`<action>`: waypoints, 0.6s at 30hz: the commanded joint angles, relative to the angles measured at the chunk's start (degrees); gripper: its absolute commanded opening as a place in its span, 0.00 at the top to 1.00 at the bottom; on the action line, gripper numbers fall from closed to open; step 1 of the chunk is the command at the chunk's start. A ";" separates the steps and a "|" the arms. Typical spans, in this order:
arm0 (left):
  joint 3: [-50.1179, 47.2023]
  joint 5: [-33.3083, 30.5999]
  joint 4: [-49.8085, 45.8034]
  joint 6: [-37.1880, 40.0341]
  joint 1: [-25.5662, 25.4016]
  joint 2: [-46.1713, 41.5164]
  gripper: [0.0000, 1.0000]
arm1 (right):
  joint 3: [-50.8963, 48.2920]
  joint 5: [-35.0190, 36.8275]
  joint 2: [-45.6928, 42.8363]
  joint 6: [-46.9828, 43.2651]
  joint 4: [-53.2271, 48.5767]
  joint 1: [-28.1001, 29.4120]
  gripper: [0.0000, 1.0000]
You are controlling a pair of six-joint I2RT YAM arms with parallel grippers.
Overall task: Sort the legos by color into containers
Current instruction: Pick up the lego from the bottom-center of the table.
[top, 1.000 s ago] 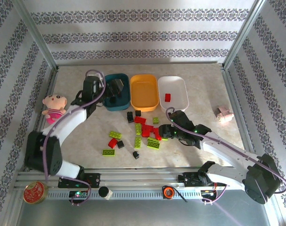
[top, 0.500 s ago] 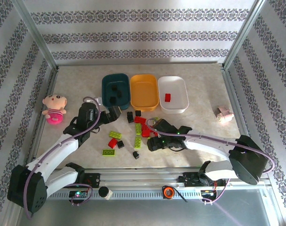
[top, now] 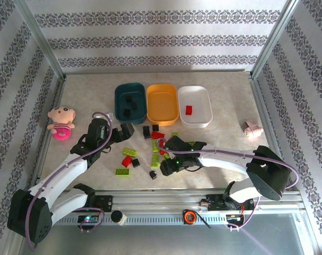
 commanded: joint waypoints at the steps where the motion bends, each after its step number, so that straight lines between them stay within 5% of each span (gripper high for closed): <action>1: -0.89 -0.98 -0.93 1.26 -0.24 -0.02 0.00 | 2.37 4.83 0.72 -2.45 -3.76 0.44 0.35; 10: -0.69 -1.85 -2.67 1.83 -0.10 -0.36 0.00 | 6.06 3.04 6.73 -5.13 -4.93 3.12 0.34; 18: -0.14 -1.73 -3.89 2.21 0.26 -0.78 0.00 | 8.65 10.69 11.04 -5.29 -6.62 5.96 0.45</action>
